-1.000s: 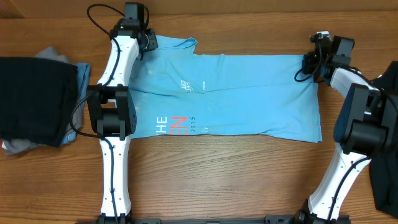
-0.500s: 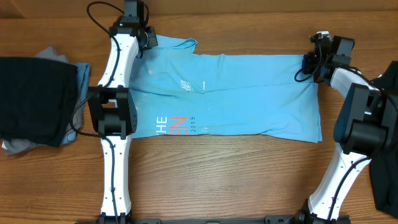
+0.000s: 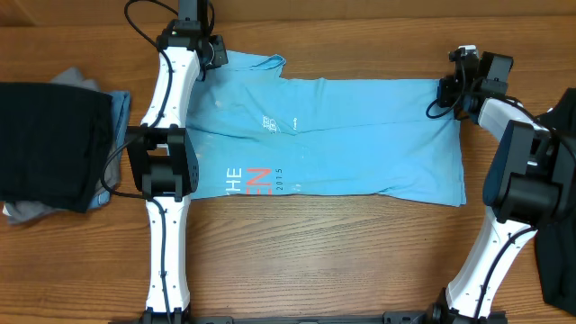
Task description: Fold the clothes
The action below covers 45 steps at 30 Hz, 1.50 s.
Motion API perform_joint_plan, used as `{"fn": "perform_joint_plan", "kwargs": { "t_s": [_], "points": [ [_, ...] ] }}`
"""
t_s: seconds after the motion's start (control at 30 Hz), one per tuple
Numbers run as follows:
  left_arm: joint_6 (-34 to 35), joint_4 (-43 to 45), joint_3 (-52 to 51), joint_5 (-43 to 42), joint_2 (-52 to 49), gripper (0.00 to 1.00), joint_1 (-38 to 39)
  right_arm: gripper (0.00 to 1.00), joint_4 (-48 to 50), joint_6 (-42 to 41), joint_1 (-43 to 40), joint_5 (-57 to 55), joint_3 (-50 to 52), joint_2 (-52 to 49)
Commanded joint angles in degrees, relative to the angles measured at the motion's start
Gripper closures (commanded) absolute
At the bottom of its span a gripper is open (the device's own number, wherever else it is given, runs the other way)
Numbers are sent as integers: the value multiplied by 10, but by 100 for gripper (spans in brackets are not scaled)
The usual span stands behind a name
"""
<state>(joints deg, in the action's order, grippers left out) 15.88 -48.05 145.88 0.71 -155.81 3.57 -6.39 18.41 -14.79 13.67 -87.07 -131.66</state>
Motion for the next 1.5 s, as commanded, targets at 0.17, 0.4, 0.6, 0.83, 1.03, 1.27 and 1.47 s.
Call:
{"fn": "perform_joint_plan", "kwargs": {
  "t_s": [0.17, 0.4, 0.6, 0.83, 1.03, 1.27, 1.47],
  "points": [
    [-12, -1, 17, -1, -8, 81, 1, 96, 0, -2, 0, -16, -8, -8],
    [-29, -13, 16, 29, -9, 66, -2, 96, 0, -2, 0, -16, -8, -8],
    [-31, -9, 15, 27, -13, 66, -2, 96, 0, -2, 0, -16, -8, -8],
    [-30, -5, 15, 26, -14, 66, -1, 96, 1, -2, 0, -16, -8, -8],
    [-30, 3, 12, 18, -14, 66, 2, 96, 1, -2, 0, -16, -8, -8],
    [-30, 10, -3, 18, -14, 66, 3, 96, 2, -2, 0, -16, -8, -8],
    [-30, 12, -5, 15, -14, 66, 7, 96, 2, -2, 0, -16, -8, -8]
  ]
}}
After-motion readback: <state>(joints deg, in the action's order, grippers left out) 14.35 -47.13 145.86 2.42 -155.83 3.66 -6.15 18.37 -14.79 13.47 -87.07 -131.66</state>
